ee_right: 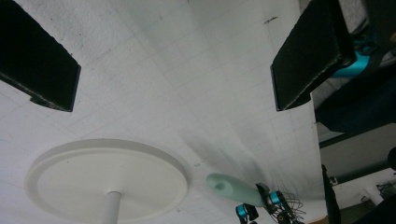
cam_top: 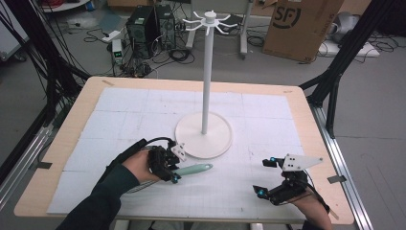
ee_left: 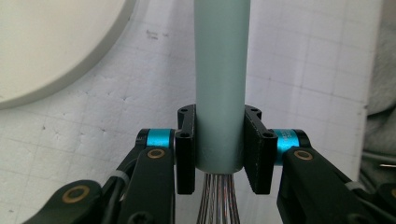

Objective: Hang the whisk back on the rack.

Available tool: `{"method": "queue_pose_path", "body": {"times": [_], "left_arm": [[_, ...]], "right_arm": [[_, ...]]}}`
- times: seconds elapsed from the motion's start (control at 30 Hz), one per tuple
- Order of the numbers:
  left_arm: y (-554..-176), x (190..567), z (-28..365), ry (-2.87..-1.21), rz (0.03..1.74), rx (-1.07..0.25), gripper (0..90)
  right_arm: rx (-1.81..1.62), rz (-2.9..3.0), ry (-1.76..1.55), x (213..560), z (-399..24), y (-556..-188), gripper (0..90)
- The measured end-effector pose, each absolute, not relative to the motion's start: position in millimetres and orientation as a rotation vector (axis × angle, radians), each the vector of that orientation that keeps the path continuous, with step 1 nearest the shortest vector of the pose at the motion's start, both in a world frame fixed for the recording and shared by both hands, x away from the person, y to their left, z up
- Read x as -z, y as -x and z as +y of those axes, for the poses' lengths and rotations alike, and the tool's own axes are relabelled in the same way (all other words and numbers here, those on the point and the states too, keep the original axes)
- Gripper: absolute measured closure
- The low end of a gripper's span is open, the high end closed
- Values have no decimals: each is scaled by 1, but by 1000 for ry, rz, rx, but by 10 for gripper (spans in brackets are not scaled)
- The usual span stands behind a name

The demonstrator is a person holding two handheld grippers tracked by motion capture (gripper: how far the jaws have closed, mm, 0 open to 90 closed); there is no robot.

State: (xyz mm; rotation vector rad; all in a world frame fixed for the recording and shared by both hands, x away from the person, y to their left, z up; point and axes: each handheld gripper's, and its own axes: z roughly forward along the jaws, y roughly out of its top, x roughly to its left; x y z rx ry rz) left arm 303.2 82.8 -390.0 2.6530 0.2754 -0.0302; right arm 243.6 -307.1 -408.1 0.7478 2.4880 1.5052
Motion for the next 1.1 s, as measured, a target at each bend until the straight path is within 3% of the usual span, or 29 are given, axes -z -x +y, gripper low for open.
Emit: {"method": "queue_pose_path", "body": {"times": [0.57, 1.1], "left_arm": [[-313, 351, 121, -2343, 373, 30, 693], [-323, 326, 139, -2154, 422, -9, 693]], "right_arm": [[-1505, 2485, -754, 408, -308, -244, 6], [-1511, 2480, -755, 408, -308, -244, 6]]}}
